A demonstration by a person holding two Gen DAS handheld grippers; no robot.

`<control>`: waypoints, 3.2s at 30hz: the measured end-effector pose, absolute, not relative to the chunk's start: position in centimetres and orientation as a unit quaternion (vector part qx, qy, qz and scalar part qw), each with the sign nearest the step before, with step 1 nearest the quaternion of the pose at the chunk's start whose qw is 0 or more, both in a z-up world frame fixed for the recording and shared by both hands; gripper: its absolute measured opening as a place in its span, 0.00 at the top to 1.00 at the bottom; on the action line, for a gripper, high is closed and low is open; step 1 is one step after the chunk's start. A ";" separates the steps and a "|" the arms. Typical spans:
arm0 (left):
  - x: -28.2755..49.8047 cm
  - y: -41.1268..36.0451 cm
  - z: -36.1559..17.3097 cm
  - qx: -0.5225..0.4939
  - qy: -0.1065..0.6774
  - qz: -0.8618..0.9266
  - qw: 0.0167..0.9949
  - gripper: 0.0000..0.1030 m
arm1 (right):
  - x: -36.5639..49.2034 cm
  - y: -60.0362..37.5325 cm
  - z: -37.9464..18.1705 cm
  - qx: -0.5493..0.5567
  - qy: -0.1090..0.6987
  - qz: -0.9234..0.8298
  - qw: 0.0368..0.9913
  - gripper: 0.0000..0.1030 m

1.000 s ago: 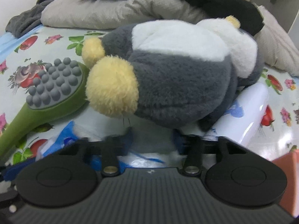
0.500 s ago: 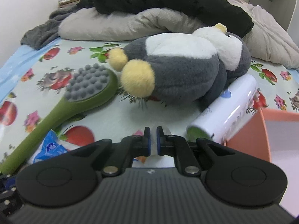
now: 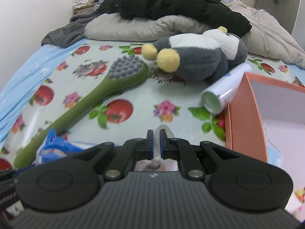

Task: Organize soft objects
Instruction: 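Lift the blue packet with the left gripper while the right grasps a small clear plastic piece, then carry the packet with the left gripper while the right carries the clear piece over the pink box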

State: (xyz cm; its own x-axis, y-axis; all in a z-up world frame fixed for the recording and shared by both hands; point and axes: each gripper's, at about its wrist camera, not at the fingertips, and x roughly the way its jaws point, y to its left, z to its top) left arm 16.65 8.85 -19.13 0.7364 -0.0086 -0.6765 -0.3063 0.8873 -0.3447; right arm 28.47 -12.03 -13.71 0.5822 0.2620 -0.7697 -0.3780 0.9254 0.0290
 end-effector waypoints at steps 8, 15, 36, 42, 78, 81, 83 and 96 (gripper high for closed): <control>12.1 10.0 -19.0 -0.214 0.362 0.099 0.902 0.84 | 22.2 -13.0 -13.7 -0.051 0.431 0.194 0.880 0.90; 9.3 10.1 -20.0 -0.236 0.391 0.105 0.883 0.84 | 17.3 -14.1 -15.8 -0.017 0.458 0.194 0.867 0.90; 7.1 7.3 -19.1 -0.082 0.463 -0.022 0.882 0.47 | 14.0 -18.5 -18.2 0.055 0.477 0.156 0.863 0.43; 8.7 7.2 -17.3 -0.015 0.444 -0.051 0.894 0.41 | 14.5 -18.3 -19.5 0.060 0.484 0.138 0.862 0.42; 14.3 0.8 -20.0 0.196 0.445 -0.139 0.863 0.85 | 13.7 -20.5 -19.3 0.086 0.473 0.138 0.866 0.77; 14.0 0.6 -19.6 0.186 0.437 -0.118 0.872 0.90 | 13.8 -20.5 -19.2 0.084 0.471 0.138 0.867 0.77; 13.8 0.6 -19.1 0.161 0.438 -0.106 0.878 0.90 | 13.7 -20.4 -19.1 0.081 0.468 0.138 0.869 0.77; 12.4 1.1 -16.4 0.007 0.419 -0.023 0.908 0.92 | 13.4 -19.4 -17.5 0.052 0.452 0.150 0.878 0.79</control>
